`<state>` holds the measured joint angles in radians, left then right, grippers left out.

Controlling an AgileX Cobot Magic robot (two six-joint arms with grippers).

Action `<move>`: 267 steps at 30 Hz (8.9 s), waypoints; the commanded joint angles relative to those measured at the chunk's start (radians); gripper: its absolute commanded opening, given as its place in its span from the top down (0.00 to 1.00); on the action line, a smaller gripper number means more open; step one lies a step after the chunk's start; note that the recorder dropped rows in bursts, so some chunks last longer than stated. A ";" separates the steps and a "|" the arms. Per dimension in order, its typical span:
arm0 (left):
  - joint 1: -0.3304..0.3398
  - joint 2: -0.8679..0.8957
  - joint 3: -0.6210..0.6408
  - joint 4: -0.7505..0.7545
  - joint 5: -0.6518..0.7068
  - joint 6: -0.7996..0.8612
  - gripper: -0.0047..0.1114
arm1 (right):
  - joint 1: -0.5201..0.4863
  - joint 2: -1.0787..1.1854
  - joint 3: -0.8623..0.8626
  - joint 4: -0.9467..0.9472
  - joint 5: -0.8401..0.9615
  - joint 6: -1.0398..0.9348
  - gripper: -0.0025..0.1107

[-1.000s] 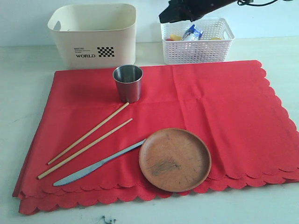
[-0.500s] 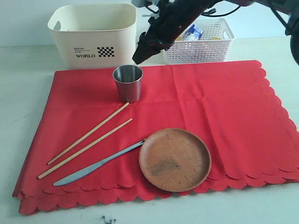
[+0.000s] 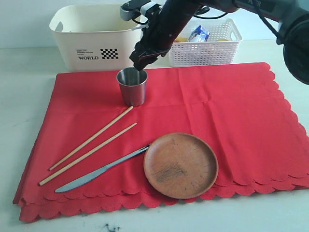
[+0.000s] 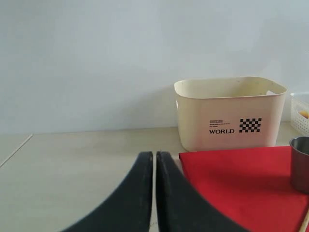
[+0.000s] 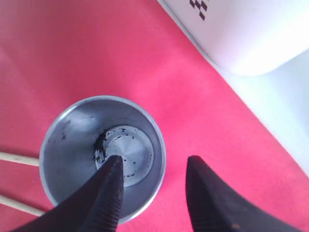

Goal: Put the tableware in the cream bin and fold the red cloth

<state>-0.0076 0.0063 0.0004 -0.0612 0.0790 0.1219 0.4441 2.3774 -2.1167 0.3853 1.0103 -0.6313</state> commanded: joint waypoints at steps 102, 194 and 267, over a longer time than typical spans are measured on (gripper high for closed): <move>-0.004 -0.006 0.000 -0.006 0.001 -0.003 0.92 | -0.003 -0.213 0.046 0.430 -0.329 -0.026 0.98; -0.004 -0.006 0.000 -0.006 0.001 -0.003 0.92 | 0.140 -0.206 0.086 0.426 -0.475 0.109 0.48; -0.004 -0.006 0.000 -0.006 0.001 -0.003 0.92 | -0.051 -0.438 0.485 -0.332 -0.752 0.449 0.98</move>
<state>-0.0076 0.0063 0.0004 -0.0612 0.0790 0.1219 0.4225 1.9171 -1.6335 0.0148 0.4000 -0.1760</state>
